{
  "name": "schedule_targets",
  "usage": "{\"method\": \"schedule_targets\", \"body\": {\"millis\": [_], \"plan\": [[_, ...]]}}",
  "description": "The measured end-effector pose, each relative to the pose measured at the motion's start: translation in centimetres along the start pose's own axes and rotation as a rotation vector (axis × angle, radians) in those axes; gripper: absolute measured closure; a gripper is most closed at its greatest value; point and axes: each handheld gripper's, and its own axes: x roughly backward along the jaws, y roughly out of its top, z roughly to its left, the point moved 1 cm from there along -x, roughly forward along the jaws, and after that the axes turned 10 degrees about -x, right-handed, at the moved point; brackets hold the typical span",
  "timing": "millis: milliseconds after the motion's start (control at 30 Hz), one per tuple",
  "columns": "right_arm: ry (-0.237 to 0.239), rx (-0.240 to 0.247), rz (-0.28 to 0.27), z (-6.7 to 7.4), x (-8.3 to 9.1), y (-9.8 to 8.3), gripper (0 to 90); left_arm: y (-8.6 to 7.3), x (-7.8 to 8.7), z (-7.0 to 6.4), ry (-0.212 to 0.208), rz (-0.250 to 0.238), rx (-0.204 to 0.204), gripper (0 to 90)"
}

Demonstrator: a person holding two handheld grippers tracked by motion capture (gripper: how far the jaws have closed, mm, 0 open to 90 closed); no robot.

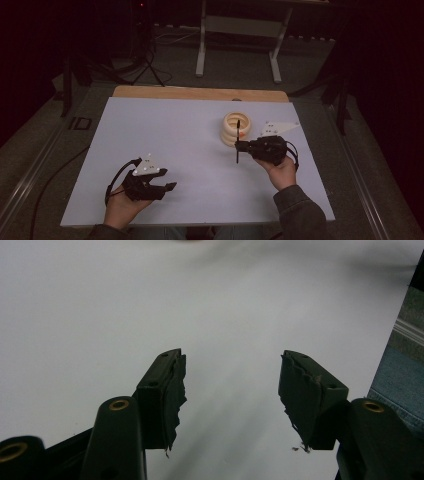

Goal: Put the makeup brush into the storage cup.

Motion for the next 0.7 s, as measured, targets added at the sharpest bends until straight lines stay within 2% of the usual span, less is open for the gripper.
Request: {"method": "schedule_targets", "body": {"millis": [700], "plan": [[-0.042,-0.028,-0.027,-1.9,0.3,3.0,85.5,-0.1,0.3,0.3,0.012,-0.005,0.000,41.9]]}}
